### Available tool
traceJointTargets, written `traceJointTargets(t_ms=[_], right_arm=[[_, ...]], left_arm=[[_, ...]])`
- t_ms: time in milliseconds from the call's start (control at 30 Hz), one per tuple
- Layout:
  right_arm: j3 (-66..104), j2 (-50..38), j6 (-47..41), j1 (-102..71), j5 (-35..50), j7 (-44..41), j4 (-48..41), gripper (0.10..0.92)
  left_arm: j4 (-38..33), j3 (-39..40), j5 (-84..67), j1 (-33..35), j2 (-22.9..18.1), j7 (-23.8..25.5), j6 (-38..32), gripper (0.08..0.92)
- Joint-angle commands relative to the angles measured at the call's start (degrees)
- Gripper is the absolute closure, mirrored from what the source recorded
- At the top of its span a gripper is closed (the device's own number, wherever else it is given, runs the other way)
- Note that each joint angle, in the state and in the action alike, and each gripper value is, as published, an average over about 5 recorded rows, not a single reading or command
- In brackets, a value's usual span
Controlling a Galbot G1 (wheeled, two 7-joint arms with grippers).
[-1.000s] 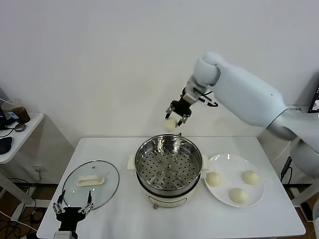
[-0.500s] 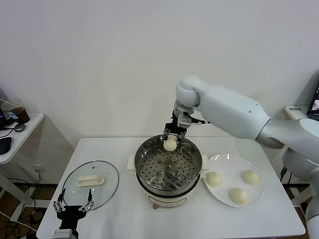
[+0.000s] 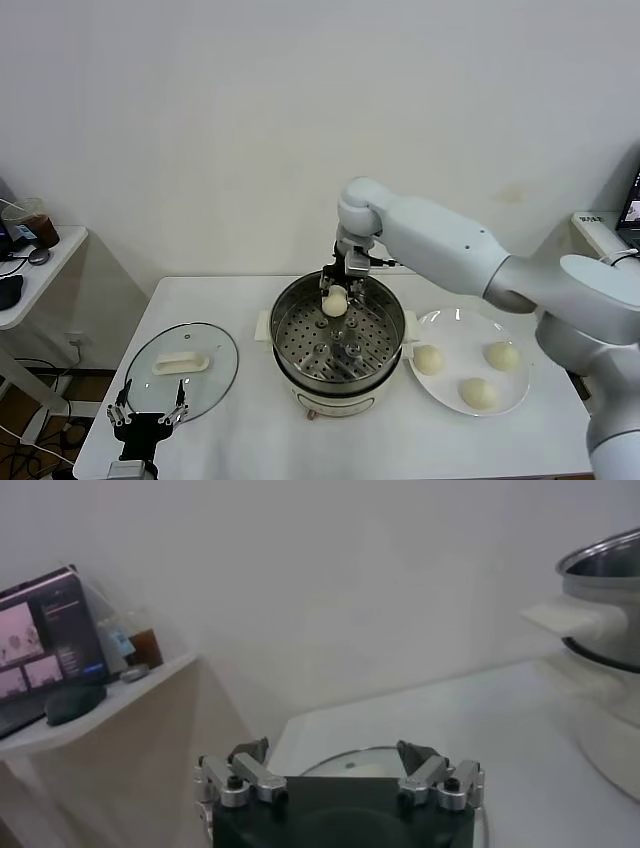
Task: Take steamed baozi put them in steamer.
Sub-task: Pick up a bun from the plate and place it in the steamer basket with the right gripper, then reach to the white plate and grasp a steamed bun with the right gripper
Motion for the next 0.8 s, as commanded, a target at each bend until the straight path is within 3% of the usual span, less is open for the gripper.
traceJointTargets(t_ms=[33,233,400,600,800], right_arm=[[0.9,1.7,0.7,-1.6,-4.8,2.8,-3.8,0.533],[0.9,1.7,0.7,-1.5,-5.0,4.3,-4.3,0.492],[1.1,1.6,0.7,-0.9,-3.3,4.5,-4.3,0.347],[1.1,-0.3,0.4,1.5,4.6,3.3,-2.7,0.215],[2.2,-7.0,-9.7,5.9,19.7,-0.7,2.7,0.203]], left_arm=[[0.1,0.0,0.0,-0.1,0.0,0.0,0.0,0.177],[0.1,0.0,0.0,-0.1,0.0,0.0,0.0,0.177],[0.1,0.0,0.0,-0.1,0.0,0.1,0.1,0.177],[0.1,0.1,0.0,-0.1,-0.1,0.1,0.1,0.177],[-0.2,0.2,0.0,-0.1,0.2,0.3,0.3,0.177]])
